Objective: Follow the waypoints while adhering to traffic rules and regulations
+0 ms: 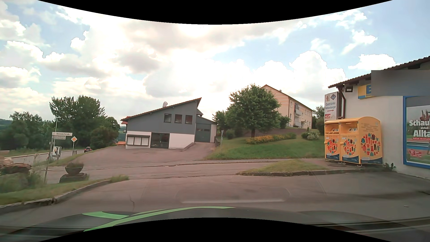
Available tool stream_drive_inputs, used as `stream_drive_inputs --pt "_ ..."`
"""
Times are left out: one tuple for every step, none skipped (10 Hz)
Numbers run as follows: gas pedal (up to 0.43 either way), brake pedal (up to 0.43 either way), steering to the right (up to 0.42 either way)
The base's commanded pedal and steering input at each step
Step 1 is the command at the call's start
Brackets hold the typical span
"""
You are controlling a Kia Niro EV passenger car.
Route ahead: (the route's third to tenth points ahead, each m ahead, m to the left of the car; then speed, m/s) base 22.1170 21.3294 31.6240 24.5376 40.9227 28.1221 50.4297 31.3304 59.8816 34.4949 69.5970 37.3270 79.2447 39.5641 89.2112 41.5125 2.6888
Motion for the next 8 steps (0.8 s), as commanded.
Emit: stream_drive_inputs --pt "0.059 0.0 -0.002" --pt "0.059 0.0 -0.008" --pt "0.059 0.0 -0.011" --pt "0.02 0.0 -0.011" --pt "0.0 0.0 -0.011" --pt "0.0 0.0 -0.012" --pt "0.0 0.0 -0.011" --pt "0.0 0.0 -0.013"
